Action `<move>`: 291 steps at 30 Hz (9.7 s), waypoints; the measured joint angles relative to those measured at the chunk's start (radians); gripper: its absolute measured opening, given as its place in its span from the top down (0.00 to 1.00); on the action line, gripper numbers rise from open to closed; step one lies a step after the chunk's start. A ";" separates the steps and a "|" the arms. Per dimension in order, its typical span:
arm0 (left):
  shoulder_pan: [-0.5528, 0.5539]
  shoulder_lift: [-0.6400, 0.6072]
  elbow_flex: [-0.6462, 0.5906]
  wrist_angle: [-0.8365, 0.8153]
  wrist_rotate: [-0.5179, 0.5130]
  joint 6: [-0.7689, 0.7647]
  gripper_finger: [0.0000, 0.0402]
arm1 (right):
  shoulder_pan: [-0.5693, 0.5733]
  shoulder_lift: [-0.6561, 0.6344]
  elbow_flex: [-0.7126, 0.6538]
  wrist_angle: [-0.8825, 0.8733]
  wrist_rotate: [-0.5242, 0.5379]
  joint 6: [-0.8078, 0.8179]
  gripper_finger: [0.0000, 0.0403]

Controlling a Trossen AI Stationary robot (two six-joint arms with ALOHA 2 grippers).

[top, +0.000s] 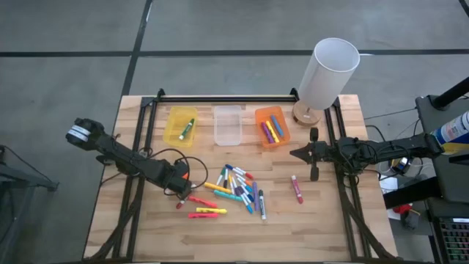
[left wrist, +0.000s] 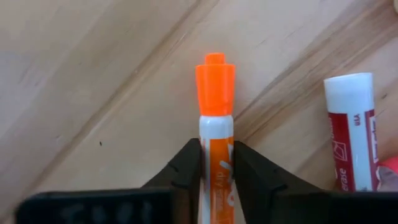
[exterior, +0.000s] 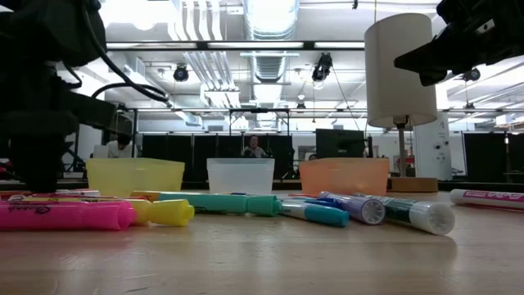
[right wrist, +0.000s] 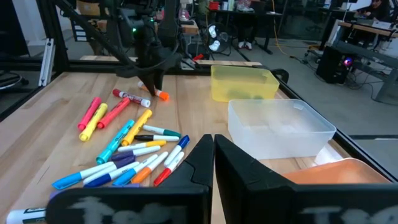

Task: Pick & Place Markers
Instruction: Put the orange marker pen into the yellow bin, then put the red marker pen into the yellow bin, then put the pink marker pen into the yellow bin

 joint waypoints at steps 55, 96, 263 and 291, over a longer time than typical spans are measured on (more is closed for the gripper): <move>1.015 0.021 0.316 -0.007 -0.224 0.620 0.87 | 0.000 0.000 0.000 0.000 0.000 0.000 0.98; 1.013 0.031 0.208 0.018 -0.171 0.615 0.64 | 0.000 0.000 0.000 0.000 0.000 0.000 0.98; 1.086 0.182 0.233 0.188 -0.180 0.678 0.77 | 0.000 0.000 0.000 0.000 0.000 0.000 0.98; 0.989 -0.111 0.309 0.012 -0.025 0.750 0.58 | 0.000 0.000 0.000 0.000 0.000 0.000 0.98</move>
